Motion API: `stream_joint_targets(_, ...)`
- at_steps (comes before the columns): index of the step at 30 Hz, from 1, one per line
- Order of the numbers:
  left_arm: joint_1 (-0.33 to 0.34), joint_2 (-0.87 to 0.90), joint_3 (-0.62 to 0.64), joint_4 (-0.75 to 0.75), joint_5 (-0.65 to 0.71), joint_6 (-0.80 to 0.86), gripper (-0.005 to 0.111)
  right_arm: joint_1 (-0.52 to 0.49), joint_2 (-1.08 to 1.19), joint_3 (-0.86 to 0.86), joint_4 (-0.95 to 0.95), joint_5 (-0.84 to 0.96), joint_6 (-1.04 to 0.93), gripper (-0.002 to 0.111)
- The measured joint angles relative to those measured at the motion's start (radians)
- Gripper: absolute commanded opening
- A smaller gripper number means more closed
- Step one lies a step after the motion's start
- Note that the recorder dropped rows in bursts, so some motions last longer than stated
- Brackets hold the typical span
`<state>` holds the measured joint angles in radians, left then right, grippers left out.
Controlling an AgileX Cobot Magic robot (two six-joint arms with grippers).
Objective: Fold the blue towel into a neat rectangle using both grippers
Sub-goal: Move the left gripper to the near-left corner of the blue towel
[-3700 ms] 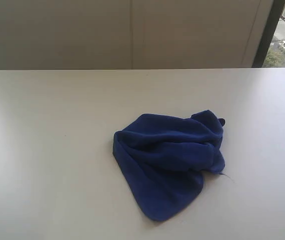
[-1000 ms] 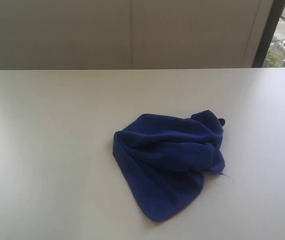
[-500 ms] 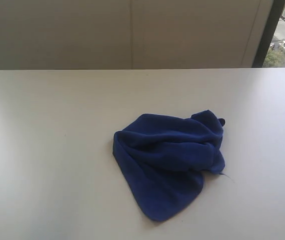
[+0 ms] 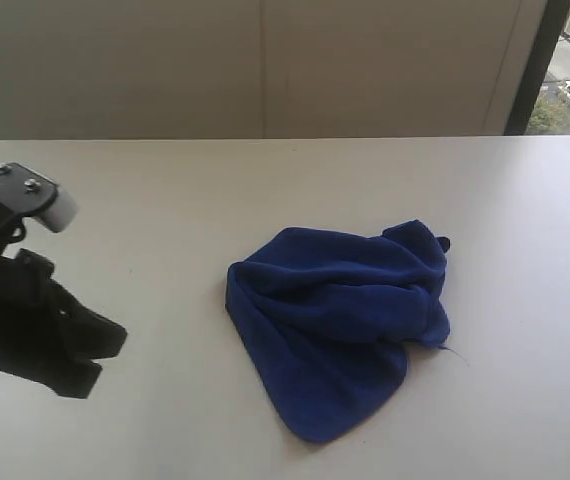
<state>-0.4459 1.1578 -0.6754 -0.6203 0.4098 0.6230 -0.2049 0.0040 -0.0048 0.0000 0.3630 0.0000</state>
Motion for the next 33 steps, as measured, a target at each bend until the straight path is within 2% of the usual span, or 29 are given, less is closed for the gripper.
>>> stream_joint_targets(2, -0.077, 0.058, -0.024, 0.0, -0.037, 0.0, 0.0, 0.0, 0.0, 0.0, 0.0, 0.0, 0.0, 0.044)
stream_joint_targets(9, -0.227, 0.219, -0.115, 0.0, -0.087, 0.031, 0.0, 0.0, 0.0, 0.0, 0.0, 0.0, 0.0, 0.044)
stream_joint_targets(13, -0.274, 0.289, -0.174, 0.0, -0.087, 0.084, 0.0, 0.0, 0.0, 0.0, 0.0, 0.0, 0.0, 0.044)
stream_joint_targets(18, -0.305, 0.362, -0.238, -0.002, -0.065, 0.204, 0.0, 0.0, 0.0, 0.0, 0.0, 0.0, 0.0, 0.044)
stream_joint_targets(27, -0.309, 0.482, -0.315, -0.01, 0.025, 0.554, 0.0, 0.0, 0.0, 0.0, 0.0, 0.0, 0.0, 0.044)
stream_joint_targets(33, -0.309, 0.523, -0.333, -0.157, 0.101, 0.822, 0.0, 0.0, 0.0, 0.0, 0.0, 0.0, 0.0, 0.044)
